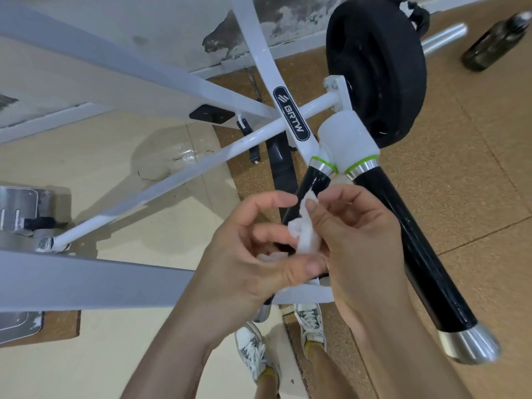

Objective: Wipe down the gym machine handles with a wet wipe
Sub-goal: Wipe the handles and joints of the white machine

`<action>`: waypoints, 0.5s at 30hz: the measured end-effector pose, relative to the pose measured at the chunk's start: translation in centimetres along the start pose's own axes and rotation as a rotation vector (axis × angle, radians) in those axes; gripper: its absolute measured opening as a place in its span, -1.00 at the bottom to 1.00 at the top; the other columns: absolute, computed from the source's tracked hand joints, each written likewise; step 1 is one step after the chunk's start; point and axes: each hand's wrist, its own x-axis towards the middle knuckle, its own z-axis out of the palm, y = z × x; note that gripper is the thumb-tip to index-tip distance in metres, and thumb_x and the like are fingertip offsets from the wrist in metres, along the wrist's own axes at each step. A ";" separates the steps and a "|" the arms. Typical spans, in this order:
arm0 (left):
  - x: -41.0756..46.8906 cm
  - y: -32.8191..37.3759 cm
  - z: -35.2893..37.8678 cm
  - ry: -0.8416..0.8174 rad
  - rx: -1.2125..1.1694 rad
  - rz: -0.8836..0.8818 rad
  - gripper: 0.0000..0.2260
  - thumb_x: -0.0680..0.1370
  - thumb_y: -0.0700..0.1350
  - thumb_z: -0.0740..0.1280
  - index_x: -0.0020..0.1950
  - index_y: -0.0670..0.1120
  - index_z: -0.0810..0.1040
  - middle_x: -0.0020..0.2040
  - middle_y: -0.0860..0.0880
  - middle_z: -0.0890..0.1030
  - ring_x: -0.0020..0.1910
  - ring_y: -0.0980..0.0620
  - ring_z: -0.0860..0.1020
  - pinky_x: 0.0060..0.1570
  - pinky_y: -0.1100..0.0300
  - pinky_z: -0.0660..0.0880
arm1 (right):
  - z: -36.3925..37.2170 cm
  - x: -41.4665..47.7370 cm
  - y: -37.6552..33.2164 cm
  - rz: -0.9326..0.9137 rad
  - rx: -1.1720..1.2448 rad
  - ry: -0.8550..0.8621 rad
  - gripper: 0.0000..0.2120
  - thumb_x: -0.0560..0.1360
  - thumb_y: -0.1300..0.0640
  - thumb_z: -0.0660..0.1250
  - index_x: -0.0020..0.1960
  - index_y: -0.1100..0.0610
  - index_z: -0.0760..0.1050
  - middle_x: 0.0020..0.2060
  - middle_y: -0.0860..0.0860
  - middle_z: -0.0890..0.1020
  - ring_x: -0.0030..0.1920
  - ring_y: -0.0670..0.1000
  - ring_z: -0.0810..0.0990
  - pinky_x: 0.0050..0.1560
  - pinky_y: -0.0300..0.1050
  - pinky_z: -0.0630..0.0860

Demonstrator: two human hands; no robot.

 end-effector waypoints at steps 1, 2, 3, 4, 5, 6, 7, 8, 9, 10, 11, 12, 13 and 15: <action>-0.1 -0.2 0.1 -0.013 0.100 0.027 -0.50 0.27 -0.19 0.57 0.11 0.18 0.54 -0.26 -0.01 0.64 -0.35 0.14 0.49 -0.29 0.35 0.42 | -0.2 0.1 0.1 0.005 -0.018 0.001 -0.90 0.41 0.28 0.43 -0.23 0.11 0.59 -0.33 0.05 0.61 -0.29 0.07 0.60 -0.33 -0.12 0.54; -0.2 -0.3 0.3 -0.001 0.202 0.061 -0.51 0.32 -0.26 0.54 0.10 0.20 0.55 -0.28 0.00 0.62 -0.36 0.15 0.45 -0.30 0.38 0.39 | -0.5 0.1 0.2 0.021 -0.030 -0.004 -0.91 0.41 0.25 0.43 -0.24 0.11 0.62 -0.35 0.07 0.62 -0.33 0.07 0.59 -0.37 -0.15 0.53; -0.2 -0.6 0.4 0.040 0.288 0.094 -0.53 0.37 -0.31 0.50 0.06 0.22 0.59 -0.31 0.06 0.59 -0.39 0.16 0.41 -0.34 0.41 0.36 | -0.6 0.0 0.2 0.040 -0.049 -0.012 -0.93 0.41 0.21 0.43 -0.24 0.11 0.65 -0.38 0.08 0.60 -0.40 0.03 0.54 -0.43 -0.18 0.48; -0.1 -0.6 0.5 0.103 0.347 0.117 -0.57 0.40 -0.33 0.46 0.01 0.22 0.64 -0.35 0.12 0.57 -0.43 0.18 0.38 -0.40 0.42 0.33 | -0.8 -0.2 0.2 0.063 -0.076 -0.023 -0.91 0.40 0.13 0.42 -0.25 0.12 0.67 -0.43 0.10 0.57 -0.46 -0.02 0.45 -0.47 -0.21 0.41; 0.0 -0.5 0.6 0.165 0.380 0.136 -0.62 0.42 -0.30 0.46 -0.06 0.22 0.67 -0.38 0.16 0.56 -0.45 0.18 0.37 -0.43 0.40 0.33 | -1.0 -0.4 0.3 0.084 -0.105 -0.039 -0.81 0.38 0.03 0.41 -0.25 0.15 0.67 -0.46 0.11 0.52 -0.49 -0.04 0.37 -0.48 -0.23 0.35; 0.3 -0.4 0.7 0.211 0.396 0.157 -0.68 0.42 -0.26 0.48 -0.13 0.21 0.68 -0.39 0.18 0.57 -0.46 0.18 0.38 -0.44 0.39 0.34 | -1.3 -0.6 0.4 0.108 -0.126 -0.065 -0.70 0.37 -0.06 0.38 -0.26 0.18 0.66 -0.48 0.12 0.47 -0.49 -0.04 0.33 -0.46 -0.24 0.32; 0.6 -0.2 0.8 0.244 0.401 0.169 -0.73 0.41 -0.23 0.49 -0.19 0.20 0.69 -0.39 0.18 0.58 -0.44 0.19 0.40 -0.41 0.40 0.35 | -1.6 -0.8 0.5 0.126 -0.134 -0.104 -0.63 0.37 -0.12 0.35 -0.27 0.20 0.65 -0.47 0.12 0.45 -0.46 -0.02 0.32 -0.42 -0.24 0.31; 1.0 -0.1 0.9 0.273 0.395 0.172 -0.74 0.40 -0.23 0.50 -0.24 0.17 0.69 -0.38 0.18 0.58 -0.42 0.22 0.42 -0.37 0.42 0.35 | -1.8 -1.0 0.5 0.128 -0.136 -0.148 -0.62 0.38 -0.15 0.33 -0.24 0.16 0.67 -0.45 0.12 0.46 -0.42 -0.01 0.34 -0.36 -0.22 0.32; 1.3 0.0 1.0 0.296 0.391 0.174 -0.74 0.39 -0.25 0.50 -0.26 0.15 0.69 -0.33 0.17 0.59 -0.38 0.25 0.43 -0.32 0.45 0.35 | -2.0 -1.0 0.5 0.120 -0.133 -0.195 -0.67 0.36 -0.15 0.34 -0.19 0.10 0.70 -0.42 0.10 0.50 -0.38 -0.01 0.38 -0.30 -0.18 0.34; 1.6 0.0 1.1 0.315 0.415 0.182 -0.73 0.38 -0.26 0.50 -0.26 0.15 0.69 -0.25 0.15 0.58 -0.32 0.27 0.45 -0.27 0.46 0.34 | -2.3 -1.0 0.5 0.116 -0.122 -0.226 -0.72 0.34 -0.12 0.37 -0.14 0.04 0.71 -0.38 0.08 0.55 -0.35 -0.02 0.42 -0.24 -0.14 0.37; 1.8 0.0 1.2 0.332 0.455 0.193 -0.73 0.37 -0.25 0.51 -0.25 0.17 0.68 -0.19 0.13 0.56 -0.27 0.28 0.45 -0.22 0.47 0.33 | -2.6 -0.9 0.5 0.124 -0.093 -0.249 -0.75 0.32 -0.07 0.40 -0.10 0.02 0.71 -0.34 0.07 0.60 -0.32 -0.03 0.46 -0.21 -0.14 0.40; 1.9 0.1 1.3 0.349 0.475 0.198 -0.72 0.36 -0.25 0.51 -0.24 0.18 0.68 -0.17 0.11 0.53 -0.26 0.28 0.44 -0.21 0.46 0.33 | -2.9 -0.7 0.6 0.146 -0.043 -0.271 -0.78 0.31 -0.01 0.41 -0.09 0.02 0.71 -0.32 0.05 0.64 -0.31 -0.04 0.49 -0.20 -0.16 0.44; 2.0 0.1 1.4 0.343 0.452 0.195 -0.72 0.36 -0.26 0.51 -0.24 0.17 0.68 -0.19 0.06 0.53 -0.28 0.26 0.45 -0.22 0.43 0.35 | -3.1 -0.5 0.7 0.176 0.028 -0.288 -0.80 0.29 0.05 0.42 -0.11 0.04 0.72 -0.31 0.03 0.66 -0.30 -0.05 0.53 -0.22 -0.20 0.47; 2.0 0.4 1.7 0.275 0.277 0.163 -0.78 0.38 -0.29 0.48 -0.21 0.06 0.70 -0.25 -0.05 0.60 -0.31 0.17 0.52 -0.23 0.30 0.49 | -3.2 -0.4 0.9 0.232 0.179 -0.289 -0.85 0.27 0.13 0.40 -0.20 0.05 0.72 -0.30 0.01 0.69 -0.27 -0.07 0.59 -0.27 -0.26 0.51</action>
